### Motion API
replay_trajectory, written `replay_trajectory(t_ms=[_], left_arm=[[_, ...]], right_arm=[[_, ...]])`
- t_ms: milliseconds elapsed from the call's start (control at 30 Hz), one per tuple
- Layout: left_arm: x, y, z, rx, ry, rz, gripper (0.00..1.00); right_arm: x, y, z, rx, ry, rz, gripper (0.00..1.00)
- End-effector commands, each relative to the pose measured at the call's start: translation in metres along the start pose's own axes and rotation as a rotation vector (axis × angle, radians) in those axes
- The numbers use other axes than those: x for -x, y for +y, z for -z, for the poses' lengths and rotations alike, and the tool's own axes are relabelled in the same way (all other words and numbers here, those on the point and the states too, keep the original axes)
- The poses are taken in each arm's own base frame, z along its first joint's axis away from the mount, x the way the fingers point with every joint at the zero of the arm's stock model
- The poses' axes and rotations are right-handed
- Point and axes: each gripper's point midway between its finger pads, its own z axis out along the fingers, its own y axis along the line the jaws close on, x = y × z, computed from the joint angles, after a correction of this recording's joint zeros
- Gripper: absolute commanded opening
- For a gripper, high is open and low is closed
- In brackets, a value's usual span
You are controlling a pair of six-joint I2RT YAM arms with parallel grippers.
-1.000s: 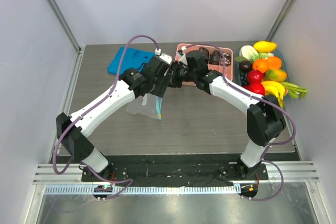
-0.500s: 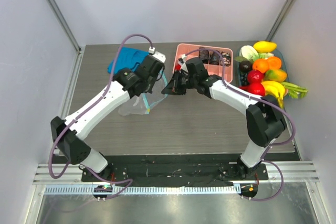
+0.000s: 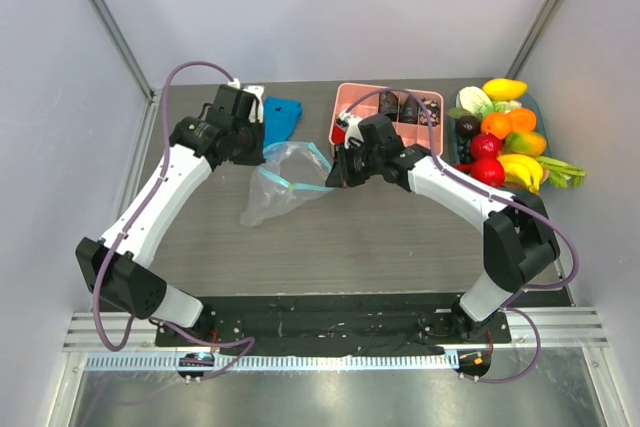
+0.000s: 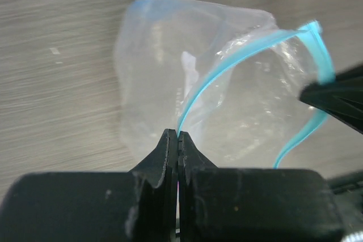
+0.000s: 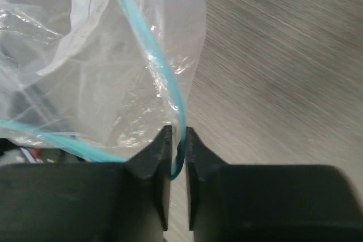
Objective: Place the food in the zip-top bag and seal the zipper
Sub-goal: Open the zipper of the food storage bag at the center of the board.
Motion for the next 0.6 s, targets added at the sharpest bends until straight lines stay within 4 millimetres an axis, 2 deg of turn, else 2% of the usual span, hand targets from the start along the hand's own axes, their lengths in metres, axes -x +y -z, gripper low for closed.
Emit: replay_trajectory(t_ms=[0, 67, 100, 133, 167, 233, 267, 300, 367, 400, 500, 533, 567], left_arm=[[0.003, -0.041, 0.002, -0.163, -0.02, 0.031, 0.0], [0.009, -0.048, -0.001, -0.179, -0.031, 0.055, 0.0], [0.014, -0.051, -0.002, -0.193, -0.039, 0.06, 0.0], [0.013, -0.058, -0.007, -0.215, -0.023, 0.059, 0.0], [0.015, -0.062, -0.009, -0.221, -0.022, 0.053, 0.0], [0.02, -0.071, -0.014, -0.229, -0.016, 0.045, 0.0], [0.022, -0.075, -0.016, -0.236, -0.022, 0.049, 0.0], [0.024, -0.078, -0.018, -0.24, -0.025, 0.052, 0.0], [0.023, -0.081, -0.024, -0.243, -0.017, 0.053, 0.0], [0.024, -0.083, -0.025, -0.247, -0.015, 0.053, 0.0], [0.026, -0.085, -0.029, -0.246, -0.008, 0.047, 0.0], [0.027, -0.085, -0.03, -0.247, -0.006, 0.047, 0.0], [0.028, -0.086, -0.029, -0.25, -0.005, 0.045, 0.0]], right_arm=[[0.035, 0.001, 0.036, -0.035, -0.052, 0.271, 0.39], [0.049, -0.005, 0.054, -0.031, -0.084, 0.283, 0.61], [0.054, -0.006, 0.067, -0.028, -0.099, 0.285, 0.79], [0.056, -0.005, 0.074, -0.004, -0.101, 0.29, 0.84], [0.068, -0.013, 0.085, -0.022, -0.127, 0.299, 0.87], [0.074, -0.021, 0.101, -0.047, -0.131, 0.294, 0.91], [0.087, -0.023, 0.113, -0.057, -0.158, 0.29, 0.92], [0.09, -0.037, 0.125, -0.079, -0.153, 0.252, 0.95], [0.107, -0.049, 0.148, -0.097, -0.19, 0.254, 1.0], [0.111, -0.071, 0.166, -0.148, -0.199, 0.222, 1.0], [0.124, -0.098, 0.2, -0.208, -0.202, 0.21, 1.0], [0.137, -0.115, 0.228, -0.254, -0.245, 0.196, 1.0], [0.129, -0.127, 0.235, -0.248, -0.209, 0.178, 1.0]])
